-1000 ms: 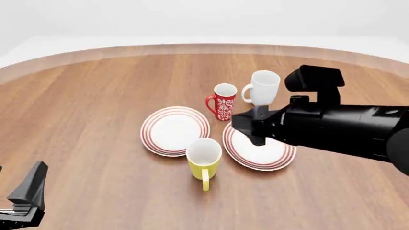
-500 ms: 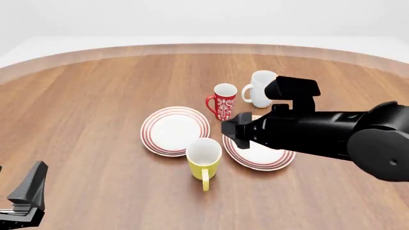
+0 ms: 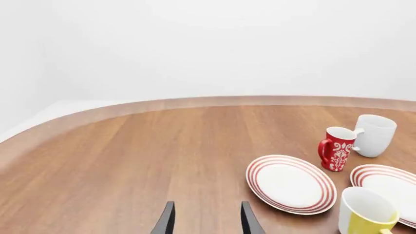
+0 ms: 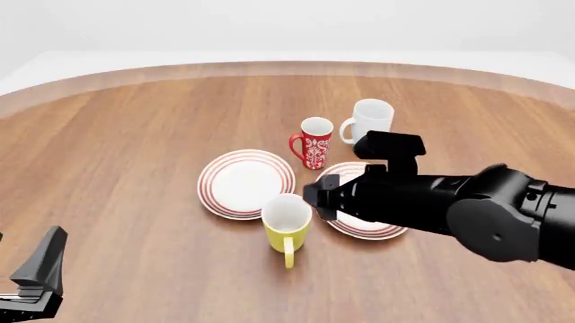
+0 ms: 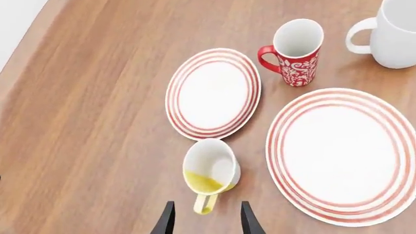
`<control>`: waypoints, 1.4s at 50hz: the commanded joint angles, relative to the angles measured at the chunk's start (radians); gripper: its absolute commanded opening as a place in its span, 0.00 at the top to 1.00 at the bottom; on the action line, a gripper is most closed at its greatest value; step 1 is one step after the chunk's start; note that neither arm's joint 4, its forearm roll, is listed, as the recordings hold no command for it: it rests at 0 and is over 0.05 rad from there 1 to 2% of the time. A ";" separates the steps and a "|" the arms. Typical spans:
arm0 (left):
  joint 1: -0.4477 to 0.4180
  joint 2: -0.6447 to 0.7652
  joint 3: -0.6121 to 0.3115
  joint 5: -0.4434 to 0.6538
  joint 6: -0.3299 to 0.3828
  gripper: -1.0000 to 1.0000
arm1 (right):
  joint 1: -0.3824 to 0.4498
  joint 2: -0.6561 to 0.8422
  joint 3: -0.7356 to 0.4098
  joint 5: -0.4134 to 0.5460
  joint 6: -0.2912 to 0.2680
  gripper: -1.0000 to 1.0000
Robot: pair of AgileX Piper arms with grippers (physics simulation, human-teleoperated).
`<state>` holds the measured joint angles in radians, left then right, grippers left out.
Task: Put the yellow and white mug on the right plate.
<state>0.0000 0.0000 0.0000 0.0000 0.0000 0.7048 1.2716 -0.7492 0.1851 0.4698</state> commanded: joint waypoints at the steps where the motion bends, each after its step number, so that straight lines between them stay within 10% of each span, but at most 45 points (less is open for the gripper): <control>1: 0.000 0.000 0.000 0.000 0.000 0.00 | 0.010 0.068 0.031 -0.079 0.026 0.00; 70: 0.000 0.000 0.000 0.000 0.000 0.00 | 0.110 0.390 0.142 -0.451 0.185 0.00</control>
<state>0.0000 0.0000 0.0000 0.0000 0.0000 0.8057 1.6347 -0.6297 -0.2221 0.6327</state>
